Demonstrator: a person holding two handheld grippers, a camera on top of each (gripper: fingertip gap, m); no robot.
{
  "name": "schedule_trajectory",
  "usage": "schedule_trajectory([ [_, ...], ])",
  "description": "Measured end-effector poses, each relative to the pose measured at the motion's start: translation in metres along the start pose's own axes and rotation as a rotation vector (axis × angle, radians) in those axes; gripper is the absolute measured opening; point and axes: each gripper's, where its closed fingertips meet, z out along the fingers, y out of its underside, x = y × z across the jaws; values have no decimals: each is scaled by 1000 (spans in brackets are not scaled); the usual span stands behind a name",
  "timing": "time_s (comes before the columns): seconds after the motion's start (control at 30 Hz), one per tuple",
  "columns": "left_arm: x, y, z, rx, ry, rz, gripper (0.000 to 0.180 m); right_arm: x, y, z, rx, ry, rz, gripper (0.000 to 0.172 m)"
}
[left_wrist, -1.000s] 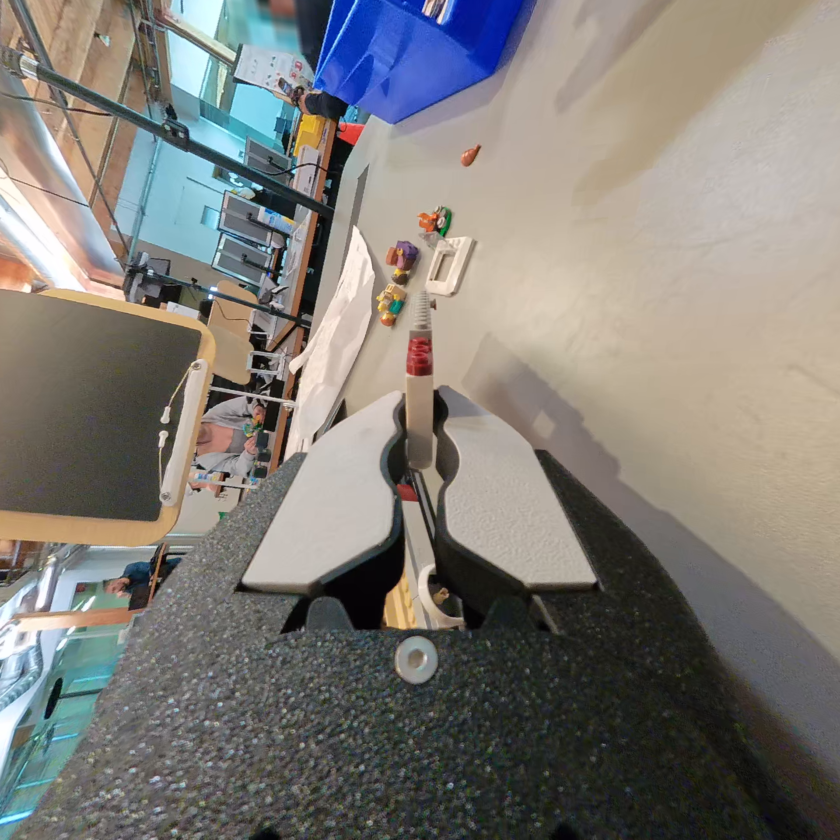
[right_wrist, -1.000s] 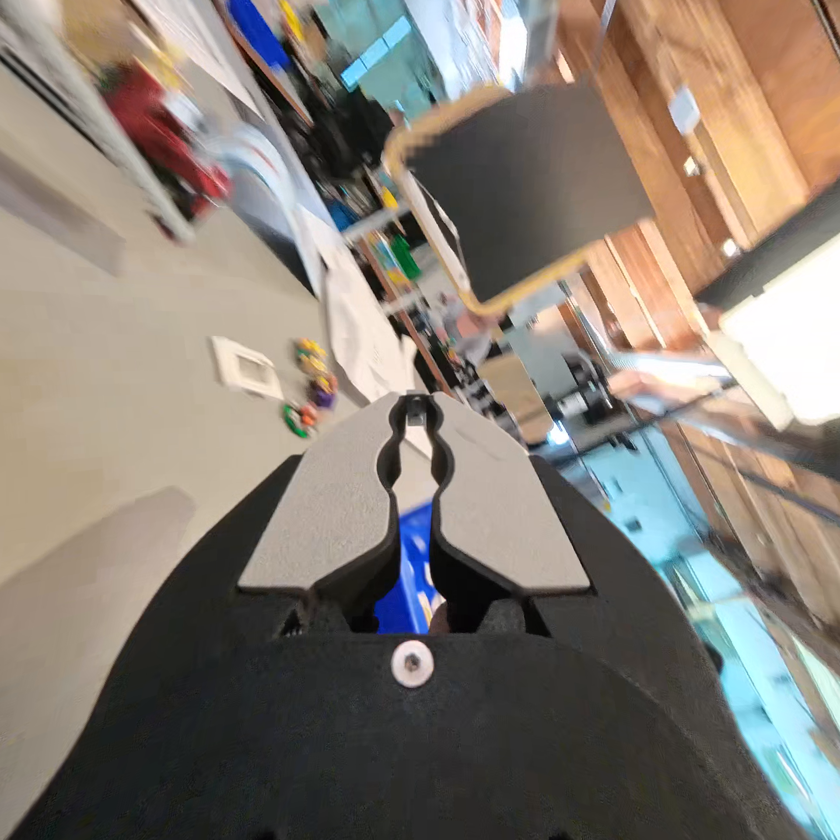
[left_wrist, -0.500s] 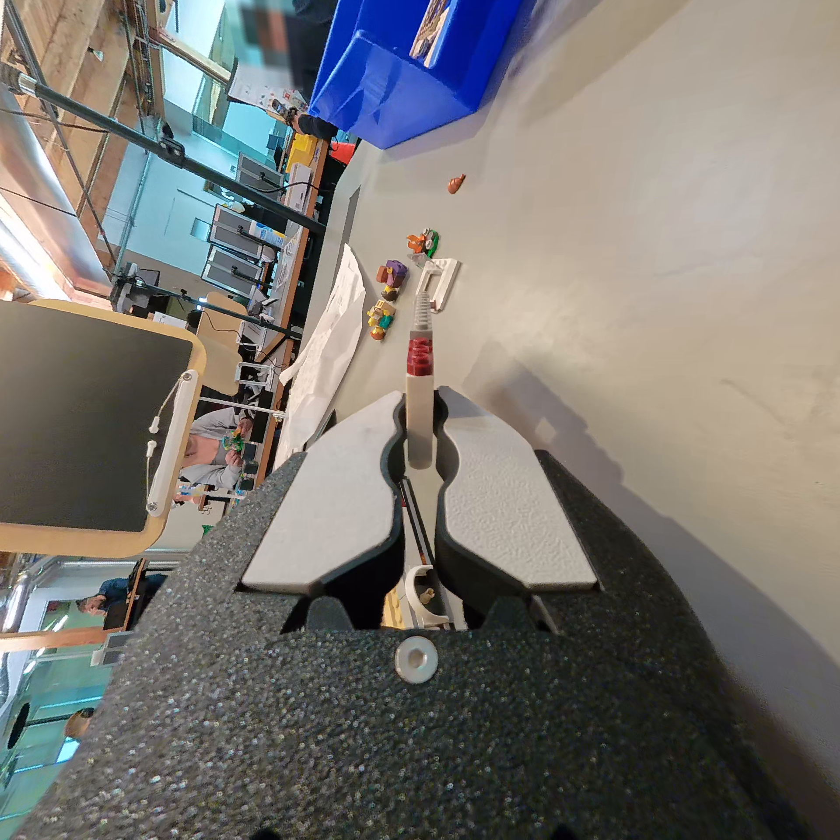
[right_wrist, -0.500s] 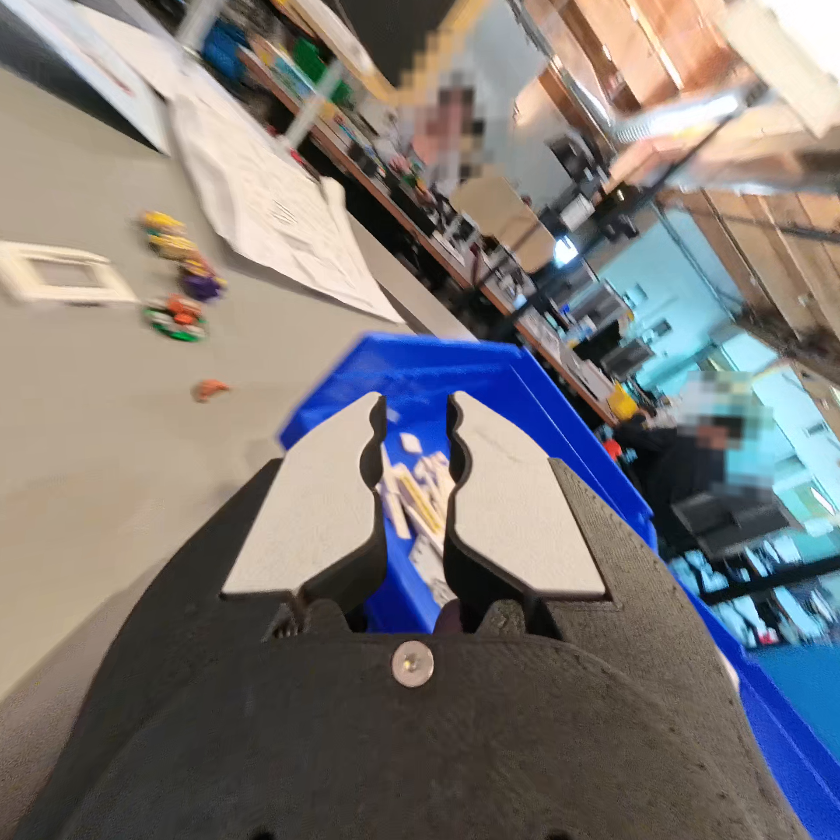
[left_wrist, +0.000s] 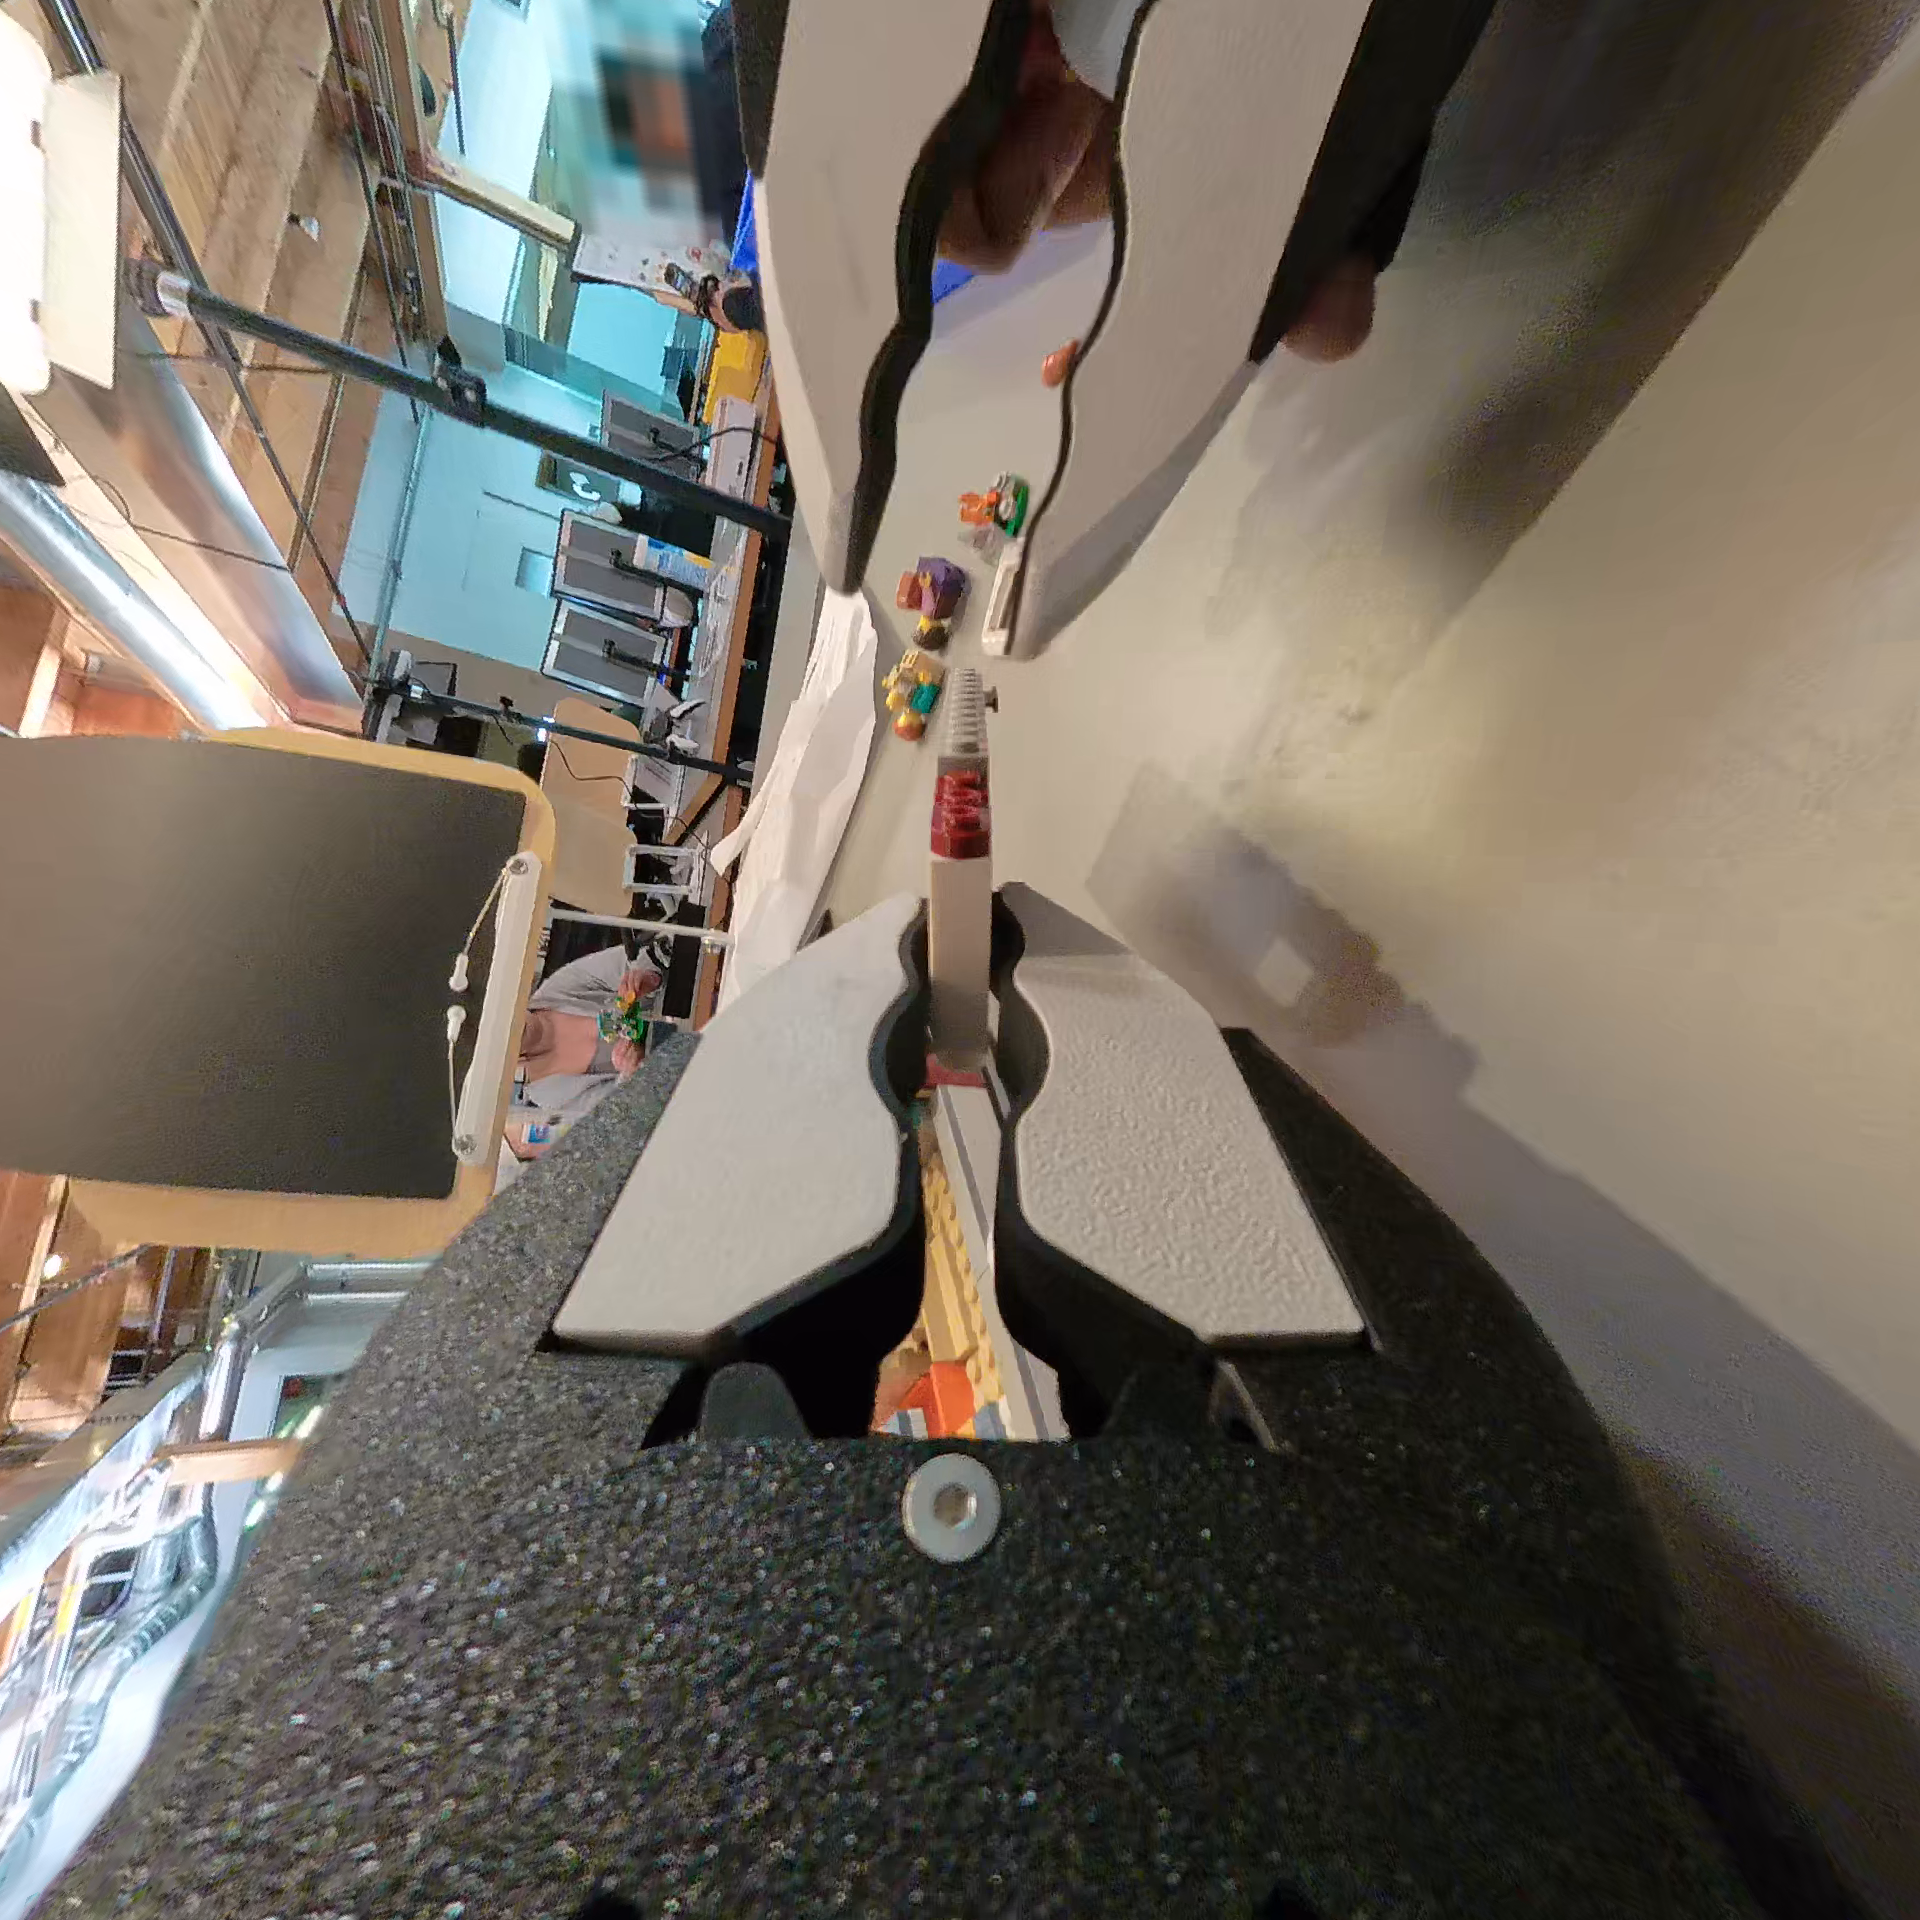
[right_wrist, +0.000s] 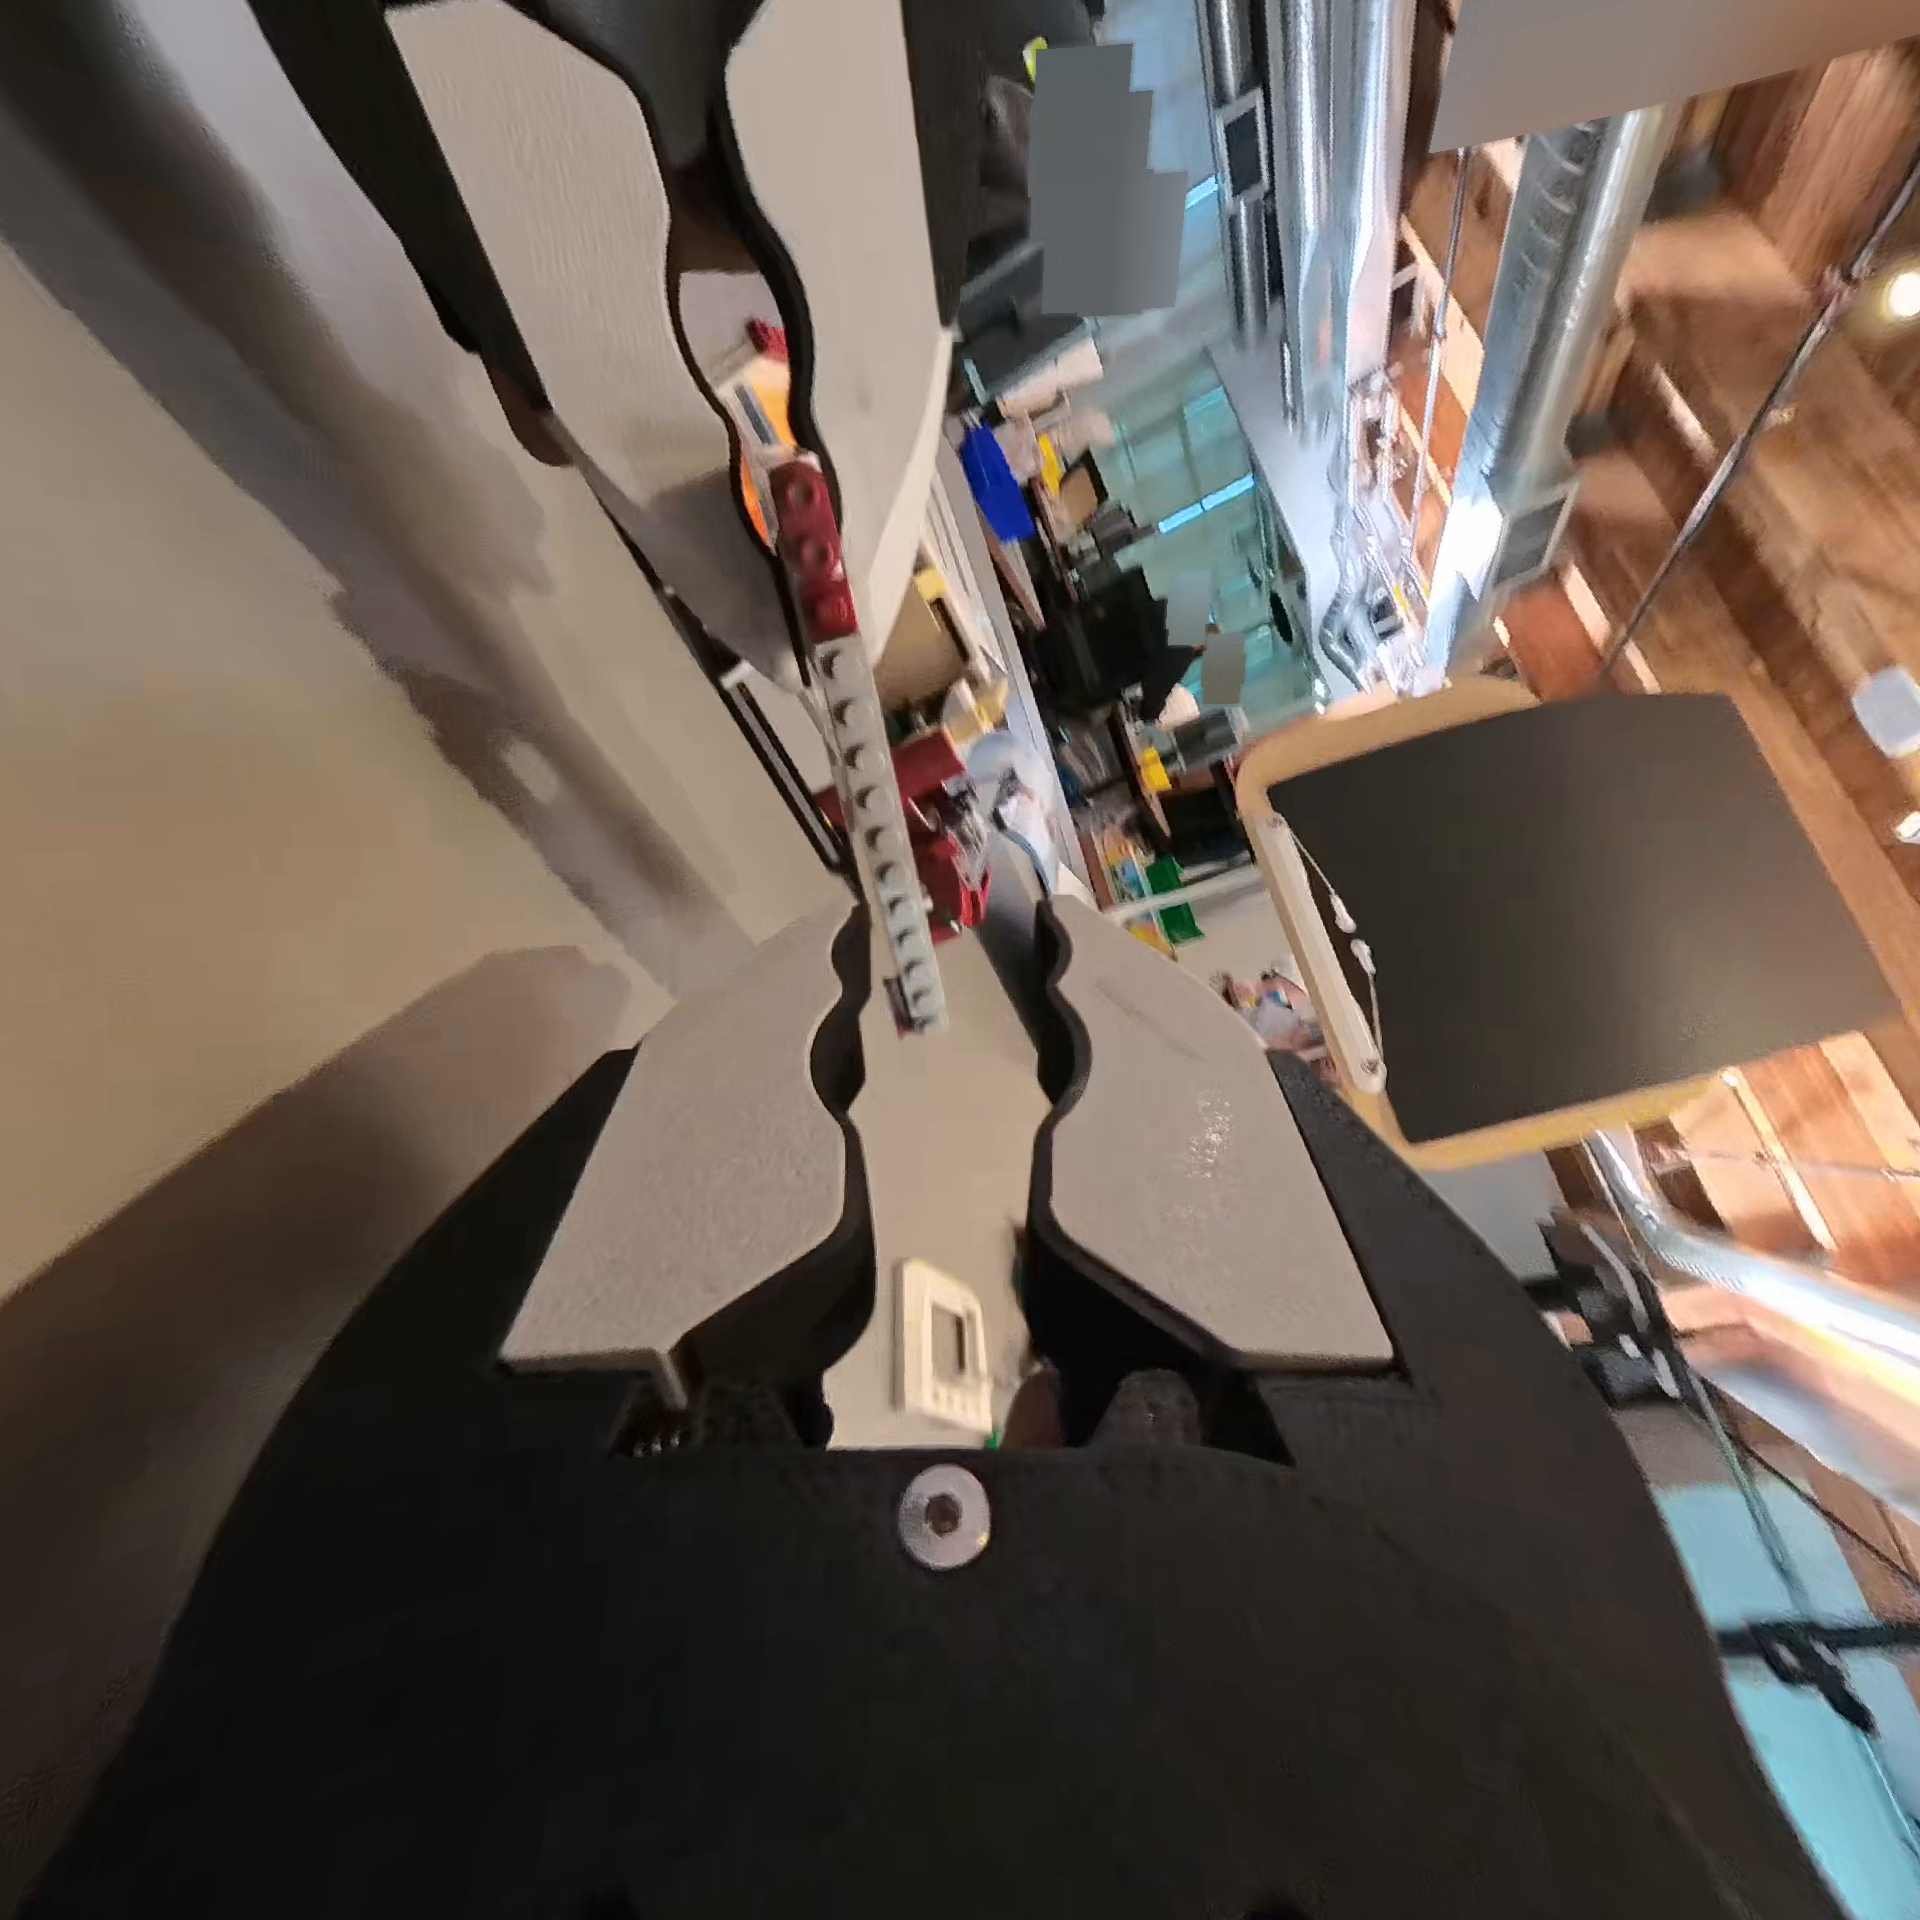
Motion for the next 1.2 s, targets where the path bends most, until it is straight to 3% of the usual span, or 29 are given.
schedule_trajectory([
  [0.2, -9, 12, 5, -23, -14, -76, 8, -9, 9, 25, 52, -52, 54, 35],
  [0.33, -5, 1, 5, -29, -29, -25, 8, -4, 6, 9, 7, 18, 37, 38],
  [0.63, 19, -35, -20, -17, -108, 87, 8, -24, -35, -34, 8, 65, -75, 39],
  [0.97, 42, -45, -30, -42, -127, 178, 8, -50, -40, -42, -37, 8, -192, 37],
  [1.2, 45, -48, -27, -28, -106, 175, 8, -55, -50, -44, 19, -4, -211, 28],
])
